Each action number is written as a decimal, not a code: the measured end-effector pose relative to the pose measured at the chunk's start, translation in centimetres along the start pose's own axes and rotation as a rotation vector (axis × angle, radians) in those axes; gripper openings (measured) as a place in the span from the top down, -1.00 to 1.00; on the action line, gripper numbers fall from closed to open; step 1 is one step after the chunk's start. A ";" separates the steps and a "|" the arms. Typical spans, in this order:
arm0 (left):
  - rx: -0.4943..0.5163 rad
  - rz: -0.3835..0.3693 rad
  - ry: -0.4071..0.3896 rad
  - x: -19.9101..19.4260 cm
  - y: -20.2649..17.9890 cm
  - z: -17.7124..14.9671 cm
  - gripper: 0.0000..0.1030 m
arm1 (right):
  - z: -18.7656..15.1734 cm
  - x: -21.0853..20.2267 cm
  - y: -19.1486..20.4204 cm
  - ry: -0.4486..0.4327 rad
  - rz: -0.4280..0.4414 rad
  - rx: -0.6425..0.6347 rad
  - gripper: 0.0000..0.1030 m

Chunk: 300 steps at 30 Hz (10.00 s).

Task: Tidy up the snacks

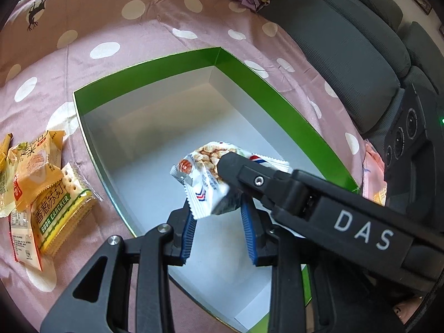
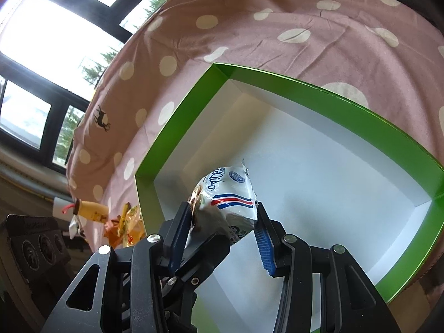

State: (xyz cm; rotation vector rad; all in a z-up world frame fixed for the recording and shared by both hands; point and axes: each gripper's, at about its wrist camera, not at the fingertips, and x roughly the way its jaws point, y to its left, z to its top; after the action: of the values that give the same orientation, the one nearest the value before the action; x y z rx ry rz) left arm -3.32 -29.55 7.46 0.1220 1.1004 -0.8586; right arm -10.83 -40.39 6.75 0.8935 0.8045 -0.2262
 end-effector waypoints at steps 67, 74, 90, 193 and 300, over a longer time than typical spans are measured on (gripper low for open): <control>-0.702 0.423 -0.400 -19.8 24.6 -17.6 -0.99 | -14.7 15.5 22.0 0.123 -0.356 -0.722 -0.65; -0.738 0.406 -0.391 -20.0 25.8 -18.1 -0.99 | -17.4 16.8 23.5 0.078 -0.447 -0.900 -0.65; -0.789 0.393 -0.355 -20.1 27.4 -18.8 -0.99 | -20.6 15.7 23.8 0.351 -0.079 -0.942 -0.33; -0.378 0.227 -0.584 -22.4 14.5 -15.6 0.09 | -16.2 -1.0 23.8 0.000 0.214 -0.693 0.22; 0.008 0.028 -0.293 -6.9 0.1 -1.8 0.06 | -1.6 -5.6 5.5 -0.206 -0.058 -0.199 0.21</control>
State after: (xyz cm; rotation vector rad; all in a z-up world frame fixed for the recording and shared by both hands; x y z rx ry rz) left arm -5.81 -24.82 12.23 0.0166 0.8192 -0.8267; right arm -12.86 -36.47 13.46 0.6488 0.6494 -0.2794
